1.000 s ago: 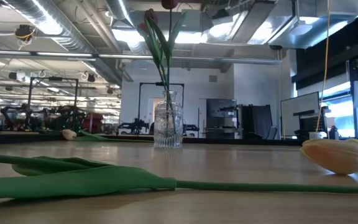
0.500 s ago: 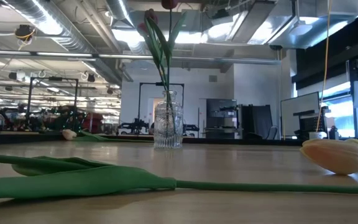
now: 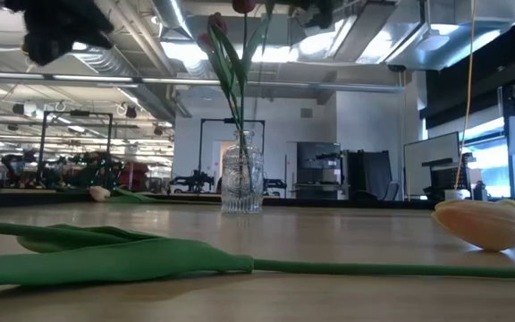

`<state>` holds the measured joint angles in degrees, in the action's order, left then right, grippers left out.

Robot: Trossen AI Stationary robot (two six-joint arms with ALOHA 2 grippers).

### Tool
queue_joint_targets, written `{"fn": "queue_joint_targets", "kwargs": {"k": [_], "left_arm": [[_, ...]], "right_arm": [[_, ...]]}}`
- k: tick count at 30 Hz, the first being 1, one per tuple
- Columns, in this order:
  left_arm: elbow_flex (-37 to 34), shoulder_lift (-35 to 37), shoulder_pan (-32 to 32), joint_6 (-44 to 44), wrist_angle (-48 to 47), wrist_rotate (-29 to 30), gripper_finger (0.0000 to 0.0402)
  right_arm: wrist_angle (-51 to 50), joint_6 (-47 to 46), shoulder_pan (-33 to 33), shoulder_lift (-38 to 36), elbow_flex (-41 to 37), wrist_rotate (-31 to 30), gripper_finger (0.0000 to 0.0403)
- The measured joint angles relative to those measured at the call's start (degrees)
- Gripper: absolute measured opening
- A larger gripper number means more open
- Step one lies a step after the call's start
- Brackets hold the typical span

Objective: Sort flowers into vase by color
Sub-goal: Put the red flower into the transparent vase, then put the bottom yellow flower into the yellow vase

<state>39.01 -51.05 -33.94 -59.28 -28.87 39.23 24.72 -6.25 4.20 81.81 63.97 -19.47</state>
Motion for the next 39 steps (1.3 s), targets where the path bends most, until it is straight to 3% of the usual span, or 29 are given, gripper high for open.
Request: {"fn": "queue_joint_targets", "kwargs": {"k": [16,19,24,27,33,39], "left_arm": [[-1.29,0.13,-0.26,-4.67,-3.67,-3.2,0.0095],[-1.29,0.13,-0.05,-4.86,-3.58,-4.24,0.0096],[-1.29,-0.89,-0.62,-3.14,-3.23,-12.64,0.0107],[-1.29,-2.88,-2.2,-2.54,-0.74,-14.14,0.0116],[-1.3,-12.08,-5.31,4.26,8.72,-19.54,0.0138],[-1.31,-22.97,-7.82,5.3,17.23,-20.72,0.0156]], "right_arm": [[-5.45,-0.97,-0.03,1.6,0.0,-0.42,0.0011],[-8.14,-0.95,-0.03,2.06,0.0,0.63,0.0033],[-13.67,0.57,-0.03,1.88,0.0,2.59,0.0104],[-21.56,0.71,-0.05,1.11,1.84,2.63,0.0151],[-47.11,0.69,-1.37,0.62,12.07,2.24,0.0229],[-65.43,-2.14,-5.58,0.62,20.93,-1.66,0.0263]]}}
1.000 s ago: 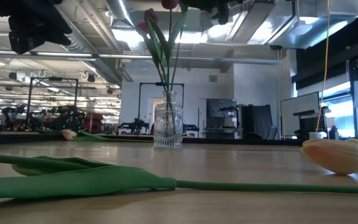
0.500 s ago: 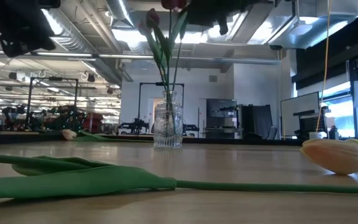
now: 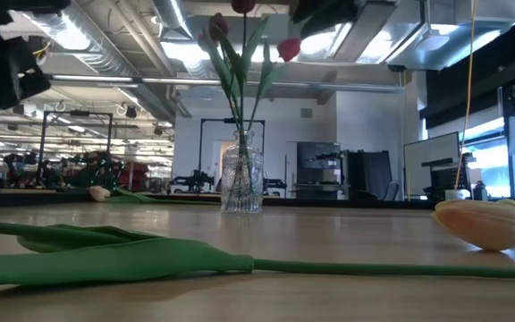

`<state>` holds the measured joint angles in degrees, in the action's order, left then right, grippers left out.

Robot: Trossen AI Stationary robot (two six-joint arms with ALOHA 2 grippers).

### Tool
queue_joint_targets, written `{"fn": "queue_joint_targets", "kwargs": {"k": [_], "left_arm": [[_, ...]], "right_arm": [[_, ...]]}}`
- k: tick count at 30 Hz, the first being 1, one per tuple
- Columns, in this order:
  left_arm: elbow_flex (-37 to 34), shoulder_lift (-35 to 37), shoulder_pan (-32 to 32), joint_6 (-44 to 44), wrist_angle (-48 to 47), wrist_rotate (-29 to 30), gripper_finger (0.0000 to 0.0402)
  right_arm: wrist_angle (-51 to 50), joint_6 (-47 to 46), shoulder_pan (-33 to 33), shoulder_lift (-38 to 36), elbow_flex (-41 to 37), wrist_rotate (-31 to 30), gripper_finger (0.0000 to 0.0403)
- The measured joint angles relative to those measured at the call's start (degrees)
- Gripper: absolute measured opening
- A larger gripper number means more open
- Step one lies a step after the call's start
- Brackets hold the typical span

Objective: Sort flowers into vase by color
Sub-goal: Put the bottom yellow flower into the yellow vase

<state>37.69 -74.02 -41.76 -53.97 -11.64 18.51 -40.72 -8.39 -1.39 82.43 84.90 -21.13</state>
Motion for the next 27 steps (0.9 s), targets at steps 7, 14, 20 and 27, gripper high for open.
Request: {"fn": "queue_joint_targets", "kwargs": {"k": [7,14,20,27], "left_arm": [[0.25,-12.48,0.32,6.23,19.8,0.71,0.0156],[8.94,-23.47,4.67,13.52,20.24,-4.84,0.0152],[11.02,-27.06,6.1,14.37,17.94,-5.15,0.0151],[11.13,-30.6,3.94,19.35,15.72,-3.22,0.0151]], "right_arm": [[-11.21,-8.72,-5.67,0.0,3.39,-4.86,0.0264],[-17.86,-17.97,-9.21,0.02,3.35,-5.61,0.0264],[-19.56,-21.38,-12.83,0.02,3.33,-5.89,0.0264],[-19.65,-16.97,-14.9,0.02,3.32,-6.68,0.0264]]}}
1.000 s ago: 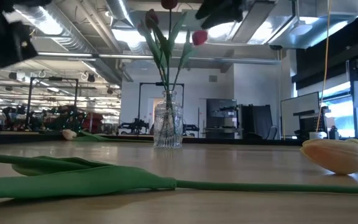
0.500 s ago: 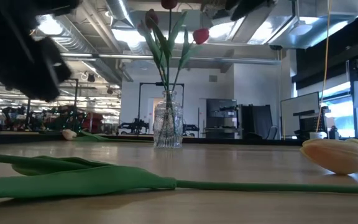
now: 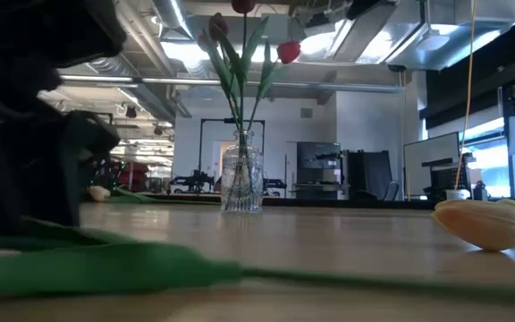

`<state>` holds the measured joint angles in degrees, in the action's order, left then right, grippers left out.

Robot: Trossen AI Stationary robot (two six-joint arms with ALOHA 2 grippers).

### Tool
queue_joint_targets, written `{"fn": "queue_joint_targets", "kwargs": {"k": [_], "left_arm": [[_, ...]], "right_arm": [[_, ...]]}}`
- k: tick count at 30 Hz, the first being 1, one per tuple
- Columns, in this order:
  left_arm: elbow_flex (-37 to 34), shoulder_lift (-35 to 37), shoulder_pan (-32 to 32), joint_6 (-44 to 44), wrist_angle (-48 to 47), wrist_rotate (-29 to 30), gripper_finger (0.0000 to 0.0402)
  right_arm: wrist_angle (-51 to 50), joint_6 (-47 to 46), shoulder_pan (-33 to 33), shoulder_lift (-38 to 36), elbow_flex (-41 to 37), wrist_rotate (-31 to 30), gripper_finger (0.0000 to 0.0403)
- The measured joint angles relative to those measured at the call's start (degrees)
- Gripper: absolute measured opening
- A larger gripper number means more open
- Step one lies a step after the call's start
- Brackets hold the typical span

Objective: Sort flowers into vase by color
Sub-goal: Put the bottom yellow flower into the yellow vase

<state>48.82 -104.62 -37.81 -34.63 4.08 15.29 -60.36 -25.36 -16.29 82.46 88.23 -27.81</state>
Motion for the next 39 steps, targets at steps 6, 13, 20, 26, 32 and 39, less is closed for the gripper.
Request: {"fn": "queue_joint_targets", "kwargs": {"k": [6,13,20,26,32,39], "left_arm": [[0.4,-0.28,-0.11,-1.8,-1.3,-0.53,0.0144],[10.44,1.83,-0.28,-12.05,-17.95,-2.84,0.0098],[16.44,0.46,1.42,-9.01,-24.15,1.66,0.0106],[16.41,-2.12,3.47,-9.82,-23.05,-3.95,0.0108],[16.44,-2.36,1.39,-8.22,-22.95,-3.88,0.0095],[15.69,-4.01,-0.43,-8.33,-22.52,-2.77,0.0092]], "right_arm": [[-0.76,1.67,-0.02,0.0,0.0,1.85,0.0264],[-1.61,5.21,-0.35,0.0,-0.02,1.44,0.0264],[-1.66,7.69,-0.24,0.0,-0.02,1.98,0.0264],[-2.35,7.89,-0.24,0.0,-0.02,3.43,0.0264],[-3.79,7.78,-0.24,0.0,-0.02,4.59,0.0264],[-3.77,7.72,-0.24,0.0,-0.03,5.77,0.0264]]}}
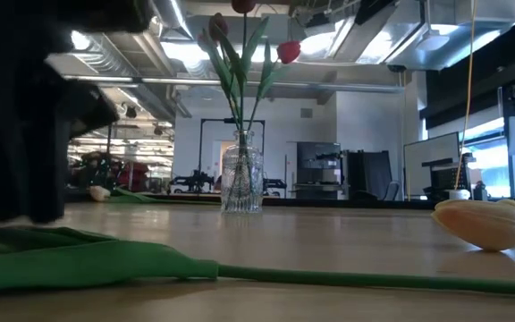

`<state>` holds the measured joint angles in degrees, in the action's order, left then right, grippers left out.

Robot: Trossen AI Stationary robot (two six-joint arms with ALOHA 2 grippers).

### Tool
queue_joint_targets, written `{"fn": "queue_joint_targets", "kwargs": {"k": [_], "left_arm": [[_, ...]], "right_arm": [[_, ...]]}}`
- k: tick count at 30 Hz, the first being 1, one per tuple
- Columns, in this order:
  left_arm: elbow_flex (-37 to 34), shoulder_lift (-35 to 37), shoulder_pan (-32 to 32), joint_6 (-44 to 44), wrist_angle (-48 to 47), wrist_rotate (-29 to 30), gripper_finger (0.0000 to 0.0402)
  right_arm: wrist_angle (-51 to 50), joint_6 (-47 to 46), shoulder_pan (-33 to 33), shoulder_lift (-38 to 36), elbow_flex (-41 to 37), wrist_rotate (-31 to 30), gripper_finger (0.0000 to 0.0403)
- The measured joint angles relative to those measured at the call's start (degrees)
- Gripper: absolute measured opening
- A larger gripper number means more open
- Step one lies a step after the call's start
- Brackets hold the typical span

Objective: Sort flowers into vase by color
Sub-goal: Put the bottom yellow flower into the yellow vase

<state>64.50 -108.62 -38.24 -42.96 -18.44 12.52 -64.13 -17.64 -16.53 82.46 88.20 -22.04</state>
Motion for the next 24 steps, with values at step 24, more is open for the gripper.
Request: {"fn": "queue_joint_targets", "kwargs": {"k": [24], "left_arm": [[21.47,-4.04,-0.05,30.73,-29.37,27.68,0.0003]], "right_arm": [[8.19,-19.58,-3.87,0.87,-2.43,25.55,0.0264]]}}
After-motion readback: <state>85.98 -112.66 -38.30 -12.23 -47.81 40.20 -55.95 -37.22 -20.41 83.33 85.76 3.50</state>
